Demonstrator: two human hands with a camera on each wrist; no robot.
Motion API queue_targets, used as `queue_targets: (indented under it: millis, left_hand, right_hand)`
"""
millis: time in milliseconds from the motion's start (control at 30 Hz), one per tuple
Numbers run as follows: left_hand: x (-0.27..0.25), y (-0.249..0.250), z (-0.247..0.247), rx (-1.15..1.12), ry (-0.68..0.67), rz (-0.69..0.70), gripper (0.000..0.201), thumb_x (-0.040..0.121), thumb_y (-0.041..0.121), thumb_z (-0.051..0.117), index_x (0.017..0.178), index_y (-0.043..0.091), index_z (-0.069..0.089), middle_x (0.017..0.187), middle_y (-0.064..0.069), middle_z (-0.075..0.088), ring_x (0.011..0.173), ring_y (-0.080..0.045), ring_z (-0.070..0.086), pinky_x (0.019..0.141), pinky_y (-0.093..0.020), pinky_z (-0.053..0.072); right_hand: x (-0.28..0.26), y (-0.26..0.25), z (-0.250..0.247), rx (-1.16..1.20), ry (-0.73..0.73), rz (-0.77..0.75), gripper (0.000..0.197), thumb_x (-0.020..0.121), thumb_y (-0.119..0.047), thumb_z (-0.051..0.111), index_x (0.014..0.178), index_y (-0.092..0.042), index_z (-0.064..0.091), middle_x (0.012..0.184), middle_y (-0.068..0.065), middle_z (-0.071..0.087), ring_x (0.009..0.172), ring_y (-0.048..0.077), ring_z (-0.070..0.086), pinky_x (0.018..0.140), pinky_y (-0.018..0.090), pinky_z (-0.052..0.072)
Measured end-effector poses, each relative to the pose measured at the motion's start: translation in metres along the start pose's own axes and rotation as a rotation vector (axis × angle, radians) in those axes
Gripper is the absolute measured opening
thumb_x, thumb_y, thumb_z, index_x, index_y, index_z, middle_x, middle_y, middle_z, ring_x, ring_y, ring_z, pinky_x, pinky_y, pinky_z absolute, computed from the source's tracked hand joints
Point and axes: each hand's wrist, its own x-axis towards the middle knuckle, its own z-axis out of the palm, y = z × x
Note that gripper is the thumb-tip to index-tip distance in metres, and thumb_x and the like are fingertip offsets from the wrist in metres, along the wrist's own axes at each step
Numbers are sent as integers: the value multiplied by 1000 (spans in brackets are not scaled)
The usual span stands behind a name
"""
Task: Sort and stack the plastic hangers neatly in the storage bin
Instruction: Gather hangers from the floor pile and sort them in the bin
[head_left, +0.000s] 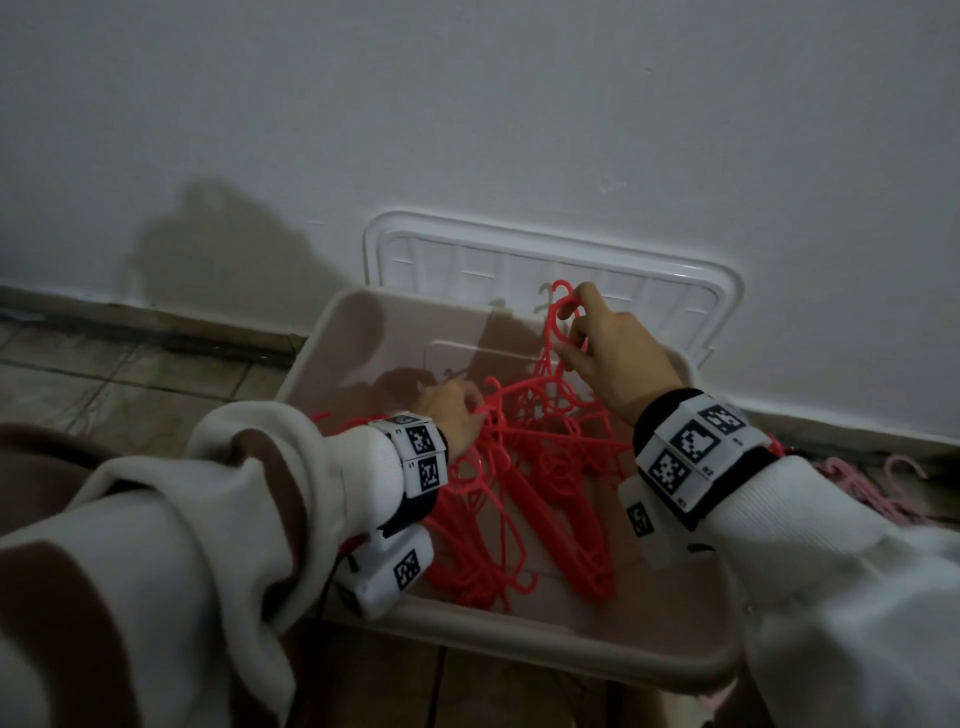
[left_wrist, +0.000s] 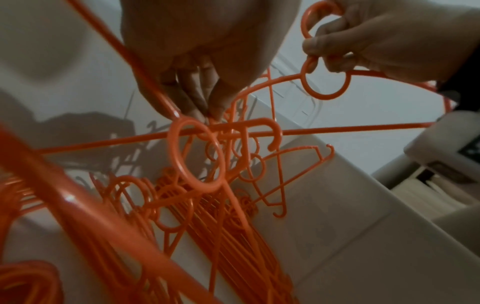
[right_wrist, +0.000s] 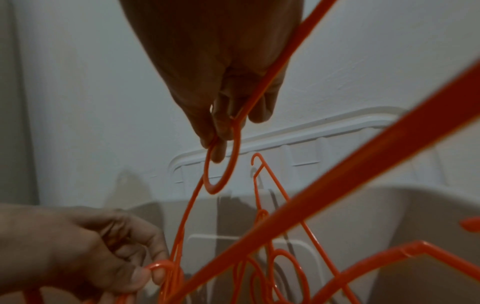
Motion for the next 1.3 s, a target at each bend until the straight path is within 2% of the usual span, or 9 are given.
queue_targets:
  millis: [167, 267, 467, 533, 700, 867, 1033, 1200, 1300]
  left_hand:
    - [-1, 2, -2, -25, 3, -40, 10, 87, 22, 60, 94, 20, 67, 102, -5, 69, 91, -21, 63, 77, -26, 47]
    - [-1, 6, -5, 41, 36, -32, 19, 88, 18, 56, 97, 10, 70, 103, -11, 69, 99, -27, 63, 81, -29, 47]
    - [6, 0, -7, 78, 17, -1, 16, 88, 26, 61, 87, 10, 65, 104, -12, 68, 103, -29, 61, 83, -31, 44]
    - [7, -1, -5, 91, 47, 13, 16, 89, 24, 60, 94, 11, 67, 102, -10, 69, 101, -26, 61, 81, -29, 42]
    - [8, -1, -3, 95, 87, 0, 20, 92, 16, 54, 105, 9, 67, 110, -12, 67, 108, -28, 59, 86, -29, 43]
    - [11, -2, 0, 120, 61, 3, 23, 91, 10, 50, 110, 11, 62, 113, -13, 65, 109, -31, 58, 88, -31, 42]
    - [20, -10, 5, 70, 0, 14, 39, 86, 9, 56, 123, 21, 57, 117, -8, 65, 112, -26, 59, 96, -32, 46]
    - [28, -12, -9, 153, 44, -11, 26, 93, 12, 48, 115, 3, 59, 114, -21, 64, 108, -35, 59, 91, -37, 46]
    - [29, -13, -12, 190, -22, 55, 25, 95, 20, 48, 107, 4, 64, 108, -16, 66, 99, -31, 62, 80, -33, 44]
  right_hand:
    - [-1, 0, -1, -92, 34, 10, 37, 88, -20, 56, 119, -10, 37, 92, 11, 69, 86, 33, 63, 69, 36, 48]
    - [-3, -3, -1, -83, 22, 18, 33, 88, -20, 58, 114, -9, 41, 95, 13, 68, 89, 34, 61, 69, 34, 43]
    - [-7, -13, 2, -23, -67, -27, 28, 85, -22, 63, 86, -16, 36, 86, 17, 63, 83, 35, 60, 73, 39, 45]
    - [-9, -16, 4, -1, -66, -26, 26, 86, -21, 61, 88, -17, 35, 85, 16, 65, 80, 35, 62, 77, 44, 48]
    - [-13, -19, 7, 42, -43, 0, 34, 87, -19, 62, 110, -10, 40, 86, 13, 69, 79, 30, 65, 73, 42, 52]
    - [-13, -18, 8, 54, -71, 17, 40, 83, -13, 64, 113, -11, 36, 88, 11, 68, 82, 30, 63, 72, 39, 51]
    - [-10, -14, 14, -46, -26, -5, 40, 86, -10, 55, 119, -14, 33, 82, 12, 65, 78, 34, 63, 72, 46, 51]
    - [-12, -1, 12, -50, 15, 106, 46, 86, -15, 58, 124, -14, 32, 88, 11, 68, 87, 33, 64, 70, 39, 50]
    - [-11, 1, 8, 7, 107, 173, 44, 87, -18, 58, 124, -14, 34, 91, 6, 69, 89, 30, 63, 67, 33, 42]
